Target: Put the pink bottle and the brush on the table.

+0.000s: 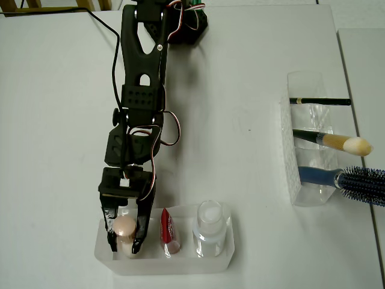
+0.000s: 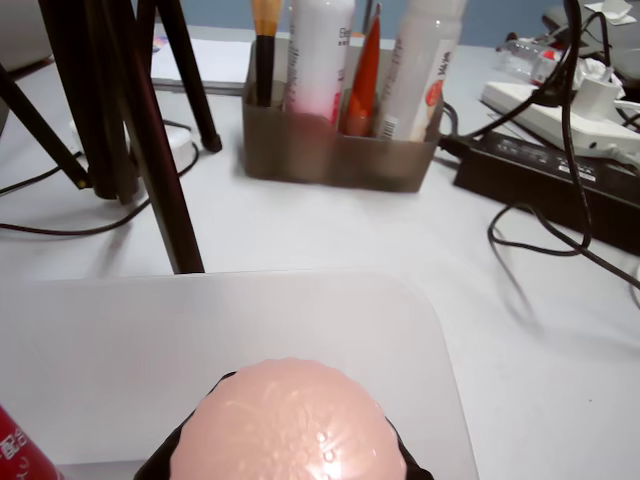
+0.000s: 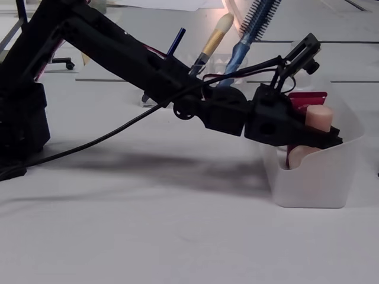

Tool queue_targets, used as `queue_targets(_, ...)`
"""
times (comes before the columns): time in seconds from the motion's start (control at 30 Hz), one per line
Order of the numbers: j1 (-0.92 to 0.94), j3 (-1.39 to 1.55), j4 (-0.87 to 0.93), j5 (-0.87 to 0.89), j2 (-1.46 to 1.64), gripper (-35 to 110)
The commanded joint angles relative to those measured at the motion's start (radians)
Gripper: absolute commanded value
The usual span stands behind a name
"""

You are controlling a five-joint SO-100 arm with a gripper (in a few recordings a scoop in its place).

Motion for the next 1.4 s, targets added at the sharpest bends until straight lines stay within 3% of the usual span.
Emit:
queue_targets(0.0, 0.009, 0.017, -0.02, 0.021, 0.091, 0)
queue_targets(1.07, 0.008, 0.08, 0.465, 0.083, 0.607, 0)
queue_targets(1.37, 0.009, 0.267, 0.528, 0.083, 0.836, 0)
